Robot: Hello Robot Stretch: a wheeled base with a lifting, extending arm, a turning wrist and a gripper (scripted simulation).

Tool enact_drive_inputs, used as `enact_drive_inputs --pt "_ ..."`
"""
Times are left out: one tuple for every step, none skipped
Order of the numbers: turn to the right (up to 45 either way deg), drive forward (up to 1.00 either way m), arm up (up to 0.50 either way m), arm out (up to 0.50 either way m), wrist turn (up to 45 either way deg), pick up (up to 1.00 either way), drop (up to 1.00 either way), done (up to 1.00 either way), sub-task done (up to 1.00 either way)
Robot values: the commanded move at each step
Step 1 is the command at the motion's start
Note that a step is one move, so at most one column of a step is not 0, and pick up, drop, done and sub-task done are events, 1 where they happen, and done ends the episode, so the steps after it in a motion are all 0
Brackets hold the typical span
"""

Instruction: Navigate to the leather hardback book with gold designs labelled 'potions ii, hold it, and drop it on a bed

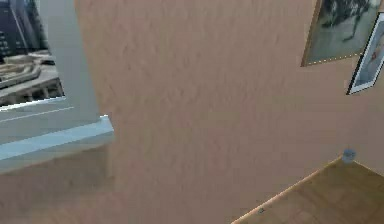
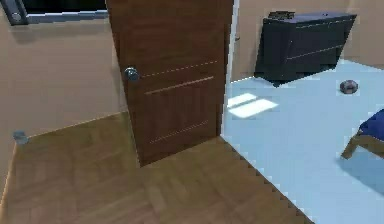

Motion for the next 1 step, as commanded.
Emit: enact_drive_inputs --pt "-45.0 0.00 0.00 0.00 0.0 0.00 0.00 0.00 0.00"
